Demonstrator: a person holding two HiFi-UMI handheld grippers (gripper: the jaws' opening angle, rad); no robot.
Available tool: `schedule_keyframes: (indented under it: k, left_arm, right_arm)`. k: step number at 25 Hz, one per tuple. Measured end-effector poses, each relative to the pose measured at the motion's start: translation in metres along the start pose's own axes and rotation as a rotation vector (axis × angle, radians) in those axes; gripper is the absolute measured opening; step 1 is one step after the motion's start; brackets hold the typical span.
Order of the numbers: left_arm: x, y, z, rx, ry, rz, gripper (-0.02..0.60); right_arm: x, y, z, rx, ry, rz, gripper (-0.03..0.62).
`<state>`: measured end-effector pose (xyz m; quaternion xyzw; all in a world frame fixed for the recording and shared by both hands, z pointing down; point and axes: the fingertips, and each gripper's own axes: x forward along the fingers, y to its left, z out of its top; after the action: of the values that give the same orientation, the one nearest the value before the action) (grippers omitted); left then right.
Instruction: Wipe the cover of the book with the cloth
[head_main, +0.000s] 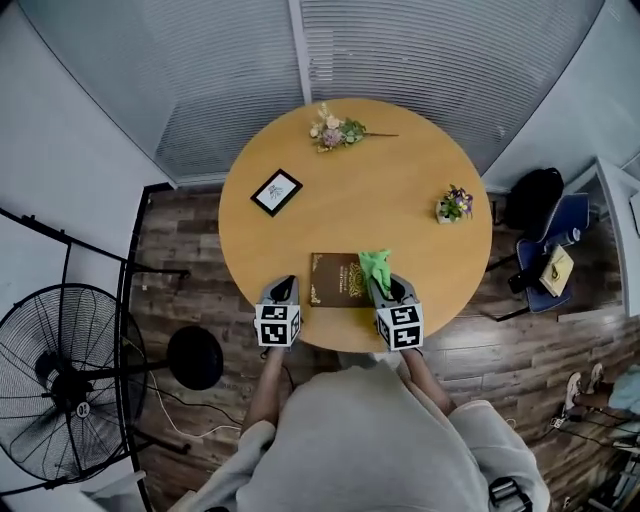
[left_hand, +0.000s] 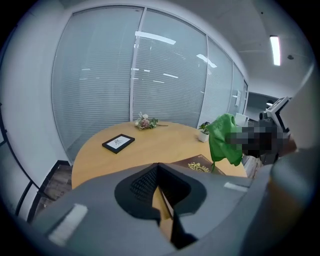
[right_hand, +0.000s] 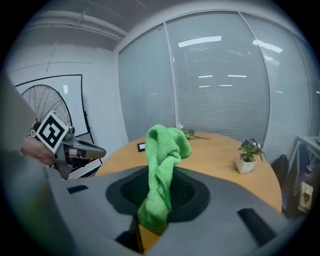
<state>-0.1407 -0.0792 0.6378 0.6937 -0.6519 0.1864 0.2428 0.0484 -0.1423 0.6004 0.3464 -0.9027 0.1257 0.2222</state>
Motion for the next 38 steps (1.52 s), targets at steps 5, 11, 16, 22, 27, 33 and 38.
schedule_keyframes:
  k: [5, 11, 16, 22, 27, 33, 38]
  left_arm:
    - [0.018, 0.008, 0.012, -0.009, 0.024, 0.021, 0.009]
    - [0.031, 0.011, 0.019, -0.005, 0.032, 0.035, 0.009]
    - [0.032, 0.013, 0.014, -0.008, 0.043, 0.033, 0.009]
    - [0.031, 0.021, 0.005, -0.015, 0.052, 0.01, 0.009]
    - [0.03, 0.037, 0.003, -0.004, 0.047, -0.038, 0.009]
    - [0.025, 0.057, 0.001, 0.006, 0.045, -0.088, 0.009]
    - [0.022, 0.07, 0.004, 0.013, 0.037, -0.118, 0.009]
  right_arm:
    - [0.021, -0.006, 0.013, 0.017, 0.015, 0.037, 0.098]
    - [0.035, -0.001, 0.014, 0.019, 0.024, 0.082, 0.098]
    - [0.043, 0.007, 0.013, 0.025, 0.038, 0.097, 0.098]
    - [0.051, 0.024, 0.011, 0.013, 0.061, 0.087, 0.098]
    - [0.065, 0.044, 0.017, 0.007, 0.076, 0.044, 0.098]
    - [0.08, 0.065, 0.027, 0.015, 0.083, -0.009, 0.098]
    - [0.089, 0.08, 0.029, 0.012, 0.106, -0.048, 0.098]
